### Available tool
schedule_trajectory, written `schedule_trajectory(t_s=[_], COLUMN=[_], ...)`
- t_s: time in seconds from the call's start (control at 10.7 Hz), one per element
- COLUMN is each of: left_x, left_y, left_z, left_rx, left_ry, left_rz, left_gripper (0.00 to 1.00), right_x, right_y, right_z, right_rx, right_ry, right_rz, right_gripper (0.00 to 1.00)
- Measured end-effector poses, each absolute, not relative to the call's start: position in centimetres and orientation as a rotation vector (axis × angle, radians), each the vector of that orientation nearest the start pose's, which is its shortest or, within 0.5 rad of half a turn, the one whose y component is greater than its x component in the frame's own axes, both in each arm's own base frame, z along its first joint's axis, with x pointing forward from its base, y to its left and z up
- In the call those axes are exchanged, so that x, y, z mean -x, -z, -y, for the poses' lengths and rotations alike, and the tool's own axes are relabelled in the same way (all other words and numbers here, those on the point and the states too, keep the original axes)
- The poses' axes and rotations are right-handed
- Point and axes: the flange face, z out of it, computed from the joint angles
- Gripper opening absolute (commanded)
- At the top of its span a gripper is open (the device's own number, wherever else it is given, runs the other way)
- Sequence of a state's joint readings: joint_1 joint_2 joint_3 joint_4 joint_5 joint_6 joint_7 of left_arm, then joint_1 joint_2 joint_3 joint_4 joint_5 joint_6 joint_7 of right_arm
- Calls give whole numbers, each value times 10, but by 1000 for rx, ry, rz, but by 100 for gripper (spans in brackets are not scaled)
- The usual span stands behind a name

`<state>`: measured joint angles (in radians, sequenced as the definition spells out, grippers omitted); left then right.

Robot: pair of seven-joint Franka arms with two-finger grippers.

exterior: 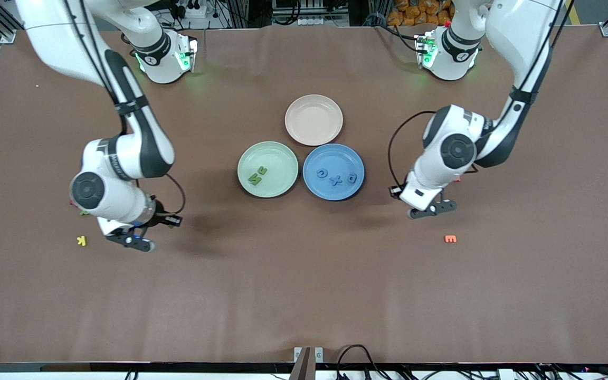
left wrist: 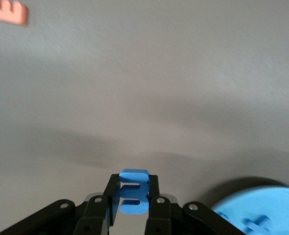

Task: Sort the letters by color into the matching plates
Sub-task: 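Carry the B and E toward the green and blue plates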

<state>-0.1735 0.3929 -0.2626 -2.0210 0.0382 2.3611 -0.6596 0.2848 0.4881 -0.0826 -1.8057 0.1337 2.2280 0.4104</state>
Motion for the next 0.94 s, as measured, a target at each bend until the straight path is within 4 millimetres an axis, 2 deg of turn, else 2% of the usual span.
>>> schedule_trajectory(t_s=[0.28, 0.47, 0.75, 0.84, 0.94], left_x=[-515, -495, -468, -458, -453], left_y=[-261, -256, -245, -239, -235], left_z=[299, 326, 358, 369, 374], left_rx=[3147, 3124, 3099, 3087, 3081], left_ry=[-152, -184, -216, -232, -240], left_rz=[422, 424, 428, 431, 434], left_gripper=[0, 0, 0, 0, 0], right_x=[-603, -581, -550, -535, -526], right_y=[-275, -273, -269, -266, -263], right_z=[-225, -275, -326, -348, -358], right_rx=[3091, 3102, 3111, 3114, 3117], right_ry=[-127, -135, -152, -163, -171], right_rz=[-229, -105, 37, 102, 134], right_gripper=[24, 24, 24, 24, 24])
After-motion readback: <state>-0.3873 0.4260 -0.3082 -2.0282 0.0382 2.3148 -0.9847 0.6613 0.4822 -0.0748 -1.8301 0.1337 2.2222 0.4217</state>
